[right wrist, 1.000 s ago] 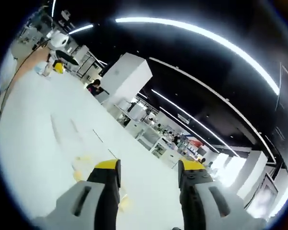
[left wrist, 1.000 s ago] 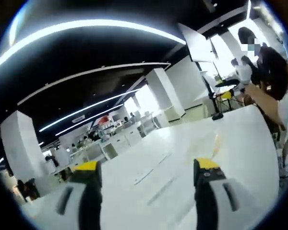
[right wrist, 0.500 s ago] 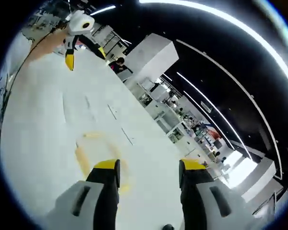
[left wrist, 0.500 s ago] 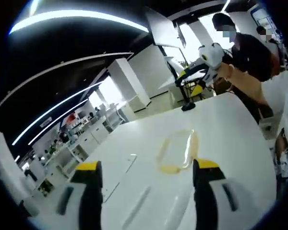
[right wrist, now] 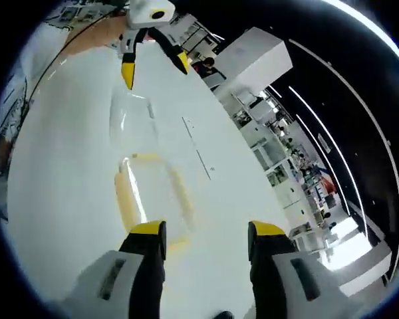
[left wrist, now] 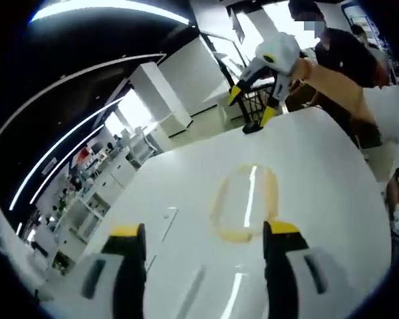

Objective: Snap each plastic latch of the storage box into its locked position after aligning the lid with the box until every specified latch is closed and the lid sits flush.

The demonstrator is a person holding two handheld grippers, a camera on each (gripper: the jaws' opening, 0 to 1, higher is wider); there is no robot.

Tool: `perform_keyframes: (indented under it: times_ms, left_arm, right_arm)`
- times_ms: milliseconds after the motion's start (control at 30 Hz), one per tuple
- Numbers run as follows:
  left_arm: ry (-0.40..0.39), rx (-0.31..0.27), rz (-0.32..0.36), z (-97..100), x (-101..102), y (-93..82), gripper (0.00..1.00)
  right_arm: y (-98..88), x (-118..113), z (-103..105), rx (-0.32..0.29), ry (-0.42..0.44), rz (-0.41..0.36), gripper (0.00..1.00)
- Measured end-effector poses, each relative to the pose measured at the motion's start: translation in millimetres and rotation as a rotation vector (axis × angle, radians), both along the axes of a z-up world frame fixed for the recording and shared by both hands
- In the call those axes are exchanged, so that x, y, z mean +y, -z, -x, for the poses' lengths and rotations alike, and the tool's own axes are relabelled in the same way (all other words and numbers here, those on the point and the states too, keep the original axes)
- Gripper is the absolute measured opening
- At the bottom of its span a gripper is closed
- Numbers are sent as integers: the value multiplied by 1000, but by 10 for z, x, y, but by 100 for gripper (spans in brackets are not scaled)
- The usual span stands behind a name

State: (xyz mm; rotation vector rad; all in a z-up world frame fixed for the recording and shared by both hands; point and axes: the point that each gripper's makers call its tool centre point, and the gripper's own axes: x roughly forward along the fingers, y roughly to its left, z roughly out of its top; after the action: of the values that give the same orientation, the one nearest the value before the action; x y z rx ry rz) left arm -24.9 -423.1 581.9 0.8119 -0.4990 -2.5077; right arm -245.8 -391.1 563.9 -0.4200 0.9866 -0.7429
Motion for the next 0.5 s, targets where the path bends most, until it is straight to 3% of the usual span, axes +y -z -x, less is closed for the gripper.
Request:
perform_keyframes:
  times_ms: [167,500]
  left_arm:
    - [-10,-32,-20,127,-176,113,67]
    - [5,-169,-108,329,-397,530,69]
  right_arm:
    - [160,-82,-71,52,-84,-80,53]
    - [520,-361,130,196,-108,-273,53]
